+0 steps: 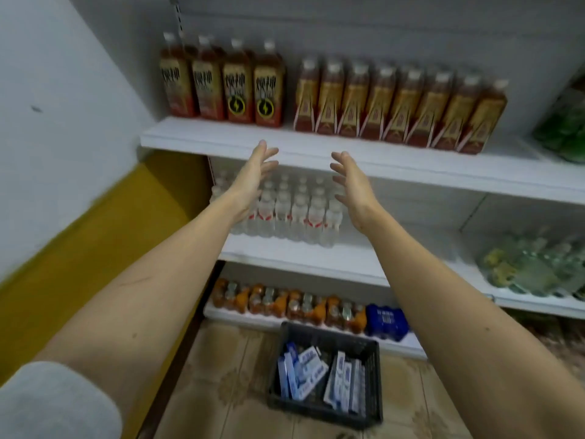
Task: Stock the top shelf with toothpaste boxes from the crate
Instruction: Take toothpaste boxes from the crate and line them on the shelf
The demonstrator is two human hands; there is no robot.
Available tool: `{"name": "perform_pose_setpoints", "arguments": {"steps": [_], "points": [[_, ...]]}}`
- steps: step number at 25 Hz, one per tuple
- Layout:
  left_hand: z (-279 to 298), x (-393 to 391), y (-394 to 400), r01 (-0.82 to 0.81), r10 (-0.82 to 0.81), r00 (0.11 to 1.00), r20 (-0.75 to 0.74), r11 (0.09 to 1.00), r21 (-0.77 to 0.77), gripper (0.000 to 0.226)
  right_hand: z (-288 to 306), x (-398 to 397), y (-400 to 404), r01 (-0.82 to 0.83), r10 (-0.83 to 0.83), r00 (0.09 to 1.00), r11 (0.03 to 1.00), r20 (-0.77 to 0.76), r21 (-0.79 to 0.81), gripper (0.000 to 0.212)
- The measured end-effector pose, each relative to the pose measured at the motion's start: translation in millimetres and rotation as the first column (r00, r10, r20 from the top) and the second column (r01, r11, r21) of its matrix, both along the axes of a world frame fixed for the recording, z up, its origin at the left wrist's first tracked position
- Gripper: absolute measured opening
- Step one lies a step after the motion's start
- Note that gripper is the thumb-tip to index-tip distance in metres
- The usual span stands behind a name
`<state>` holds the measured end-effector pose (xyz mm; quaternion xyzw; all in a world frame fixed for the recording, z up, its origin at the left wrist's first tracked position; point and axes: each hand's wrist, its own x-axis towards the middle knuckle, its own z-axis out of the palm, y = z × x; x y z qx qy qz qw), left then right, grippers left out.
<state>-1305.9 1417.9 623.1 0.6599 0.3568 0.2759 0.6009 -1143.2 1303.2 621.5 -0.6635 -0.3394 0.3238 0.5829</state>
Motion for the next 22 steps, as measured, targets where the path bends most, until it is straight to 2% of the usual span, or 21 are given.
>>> {"name": "perform_pose_setpoints", "arguments": {"steps": [7,13,19,22], "points": [[-101,34,-64,-0.065,0.045,0.991,-0.122,0.985,-0.161,0.06,-99,15,-45,-0.098,0.086,0.979,0.994,-0.186,-0.054,0.051],[-195,73,-117,-0.154,0.081,0.966,-0.247,0.945,-0.289,0.057,-196,58,-90,-0.226,0.182,0.961,0.95,-0.208,-0.215,0.053],[-267,81,-164,-0.215,0.041,0.925,-0.378,0.876,-0.431,0.055,-290,75,-132,-0.259,0.108,0.926,0.878,-0.362,-0.402,0.055],[-299,79,-163,-0.285,0.071,0.91,-0.408,0.822,-0.493,0.045,-331,75,-141,-0.265,0.048,0.908,0.836,-0.417,-0.481,0.054]]}}
